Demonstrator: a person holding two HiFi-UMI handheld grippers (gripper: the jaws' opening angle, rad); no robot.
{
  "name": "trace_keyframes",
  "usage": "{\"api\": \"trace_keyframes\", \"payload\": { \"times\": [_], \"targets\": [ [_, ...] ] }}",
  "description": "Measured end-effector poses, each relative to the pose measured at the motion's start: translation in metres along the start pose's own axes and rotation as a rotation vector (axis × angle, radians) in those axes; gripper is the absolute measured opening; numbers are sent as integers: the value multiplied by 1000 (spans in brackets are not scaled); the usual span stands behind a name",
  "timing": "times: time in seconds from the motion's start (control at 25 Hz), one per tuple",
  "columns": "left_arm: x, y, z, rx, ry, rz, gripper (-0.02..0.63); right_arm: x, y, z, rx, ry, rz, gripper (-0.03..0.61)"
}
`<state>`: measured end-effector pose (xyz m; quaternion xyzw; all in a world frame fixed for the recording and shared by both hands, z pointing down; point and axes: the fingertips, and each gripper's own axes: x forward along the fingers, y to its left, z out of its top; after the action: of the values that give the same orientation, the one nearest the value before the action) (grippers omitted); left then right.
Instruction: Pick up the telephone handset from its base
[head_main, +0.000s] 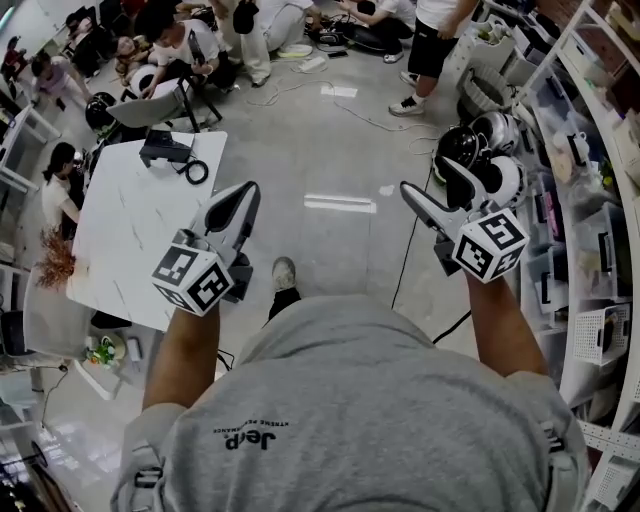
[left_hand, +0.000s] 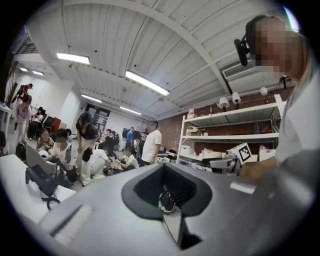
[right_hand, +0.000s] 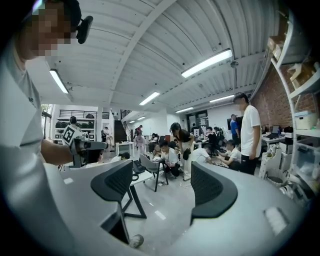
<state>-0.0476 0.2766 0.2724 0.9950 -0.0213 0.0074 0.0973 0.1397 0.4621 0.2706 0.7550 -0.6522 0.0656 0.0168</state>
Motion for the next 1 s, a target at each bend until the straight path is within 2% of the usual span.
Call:
{"api": "trace_keyframes", "payload": {
  "times": [0.16,0.36,0.52,0.76,1.0],
  "targets": [
    [44,75,7,-11,-10,-59,58,77,-16,2,-6,8,-51,342],
    [97,162,17,-1,5,-178,58,178,-32,8,11,37,-129,342],
    [129,219,28,-4,30,-221,58,243,-47,25,14,56,-155,342],
    [169,282,33,-34,47,-228,58,307,-75,27,30,94,-173,342],
    [203,293,25,-49,65,-198,58,313,-114,17,58,112,-169,342]
  ]
}}
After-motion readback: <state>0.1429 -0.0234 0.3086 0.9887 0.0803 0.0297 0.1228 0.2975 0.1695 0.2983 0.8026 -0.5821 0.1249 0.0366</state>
